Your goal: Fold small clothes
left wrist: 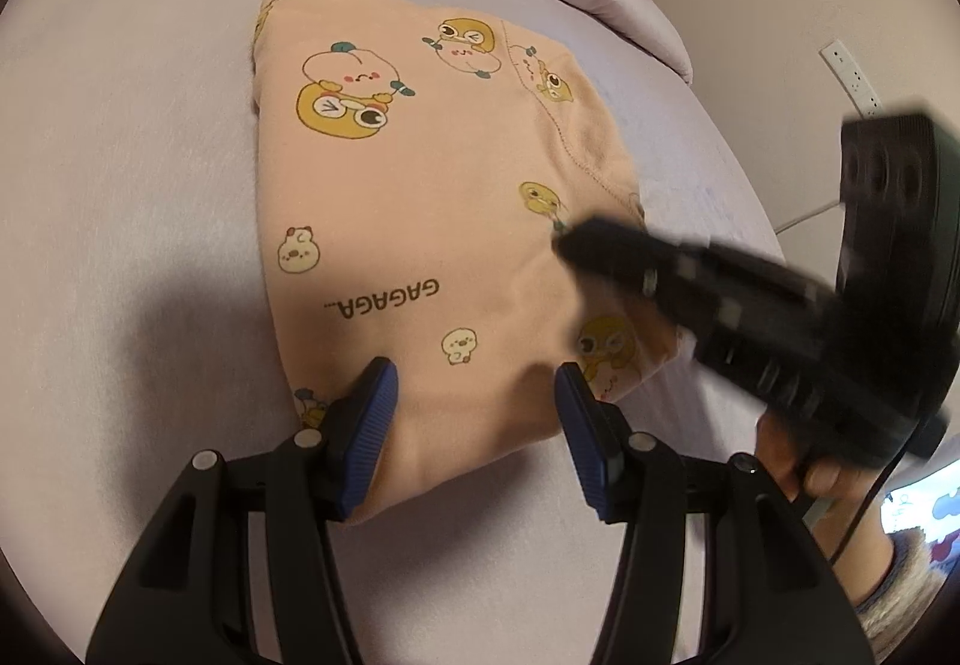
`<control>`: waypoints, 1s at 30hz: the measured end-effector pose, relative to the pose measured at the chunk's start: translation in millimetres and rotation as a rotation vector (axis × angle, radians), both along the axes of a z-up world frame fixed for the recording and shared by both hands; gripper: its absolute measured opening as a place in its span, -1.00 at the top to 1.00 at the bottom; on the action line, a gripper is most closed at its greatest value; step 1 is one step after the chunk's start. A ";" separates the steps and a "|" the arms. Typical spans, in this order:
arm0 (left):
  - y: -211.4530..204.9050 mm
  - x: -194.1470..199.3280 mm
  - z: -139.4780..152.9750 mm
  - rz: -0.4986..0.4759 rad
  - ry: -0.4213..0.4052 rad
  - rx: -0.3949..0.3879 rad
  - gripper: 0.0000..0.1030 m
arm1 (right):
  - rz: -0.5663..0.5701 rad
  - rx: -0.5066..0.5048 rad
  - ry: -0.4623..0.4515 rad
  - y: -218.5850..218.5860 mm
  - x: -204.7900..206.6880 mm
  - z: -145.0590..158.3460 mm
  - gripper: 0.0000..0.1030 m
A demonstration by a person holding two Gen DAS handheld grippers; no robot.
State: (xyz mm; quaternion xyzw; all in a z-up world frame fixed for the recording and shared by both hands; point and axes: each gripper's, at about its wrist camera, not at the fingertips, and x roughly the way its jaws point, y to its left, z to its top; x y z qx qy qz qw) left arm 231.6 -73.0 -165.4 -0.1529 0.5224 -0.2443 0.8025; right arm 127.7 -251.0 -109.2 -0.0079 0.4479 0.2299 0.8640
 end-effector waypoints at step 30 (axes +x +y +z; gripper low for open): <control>26.8 -58.8 8.1 0.059 0.056 0.086 -0.05 | -0.087 0.076 0.143 -34.5 -42.2 -19.6 0.84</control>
